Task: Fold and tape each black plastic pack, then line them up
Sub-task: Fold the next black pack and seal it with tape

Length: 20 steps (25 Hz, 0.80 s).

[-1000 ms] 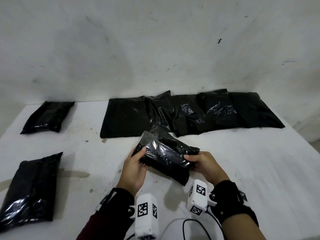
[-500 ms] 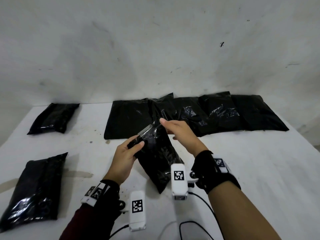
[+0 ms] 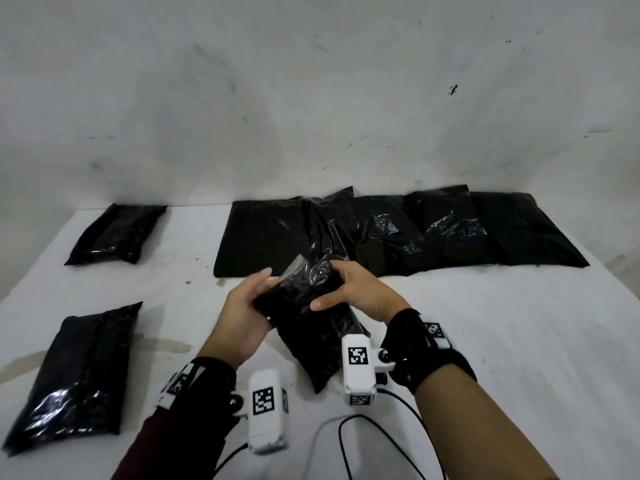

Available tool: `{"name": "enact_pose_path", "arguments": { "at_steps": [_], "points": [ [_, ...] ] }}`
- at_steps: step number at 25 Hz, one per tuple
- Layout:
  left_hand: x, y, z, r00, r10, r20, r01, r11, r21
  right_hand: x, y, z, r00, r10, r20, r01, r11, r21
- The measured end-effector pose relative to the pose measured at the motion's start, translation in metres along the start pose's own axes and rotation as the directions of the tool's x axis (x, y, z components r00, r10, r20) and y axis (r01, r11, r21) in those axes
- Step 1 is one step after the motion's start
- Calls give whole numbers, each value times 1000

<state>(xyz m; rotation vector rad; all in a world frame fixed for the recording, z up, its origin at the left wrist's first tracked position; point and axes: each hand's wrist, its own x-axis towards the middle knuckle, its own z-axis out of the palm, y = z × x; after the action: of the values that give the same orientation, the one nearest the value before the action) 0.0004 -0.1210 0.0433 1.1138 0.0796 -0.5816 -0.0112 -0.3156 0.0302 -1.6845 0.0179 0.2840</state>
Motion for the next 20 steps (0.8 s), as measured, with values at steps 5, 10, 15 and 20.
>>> {"name": "enact_pose_path", "arguments": {
  "at_steps": [5,10,15,20],
  "points": [
    [14,12,-12,984,-149,-95,146,989,-37,-2,-5,5,995,-45,84,45,999,-4],
    [19,14,-22,977,-165,-137,162,986,-28,-5,-4,8,990,-98,99,94,995,43],
    [21,-3,-26,939,-311,-146,316,949,12,-6,-2,9,985,-137,103,127,987,94],
    [20,-21,-27,939,-338,-60,340,940,35,-7,0,8,985,-146,89,134,982,136]
  ]
}}
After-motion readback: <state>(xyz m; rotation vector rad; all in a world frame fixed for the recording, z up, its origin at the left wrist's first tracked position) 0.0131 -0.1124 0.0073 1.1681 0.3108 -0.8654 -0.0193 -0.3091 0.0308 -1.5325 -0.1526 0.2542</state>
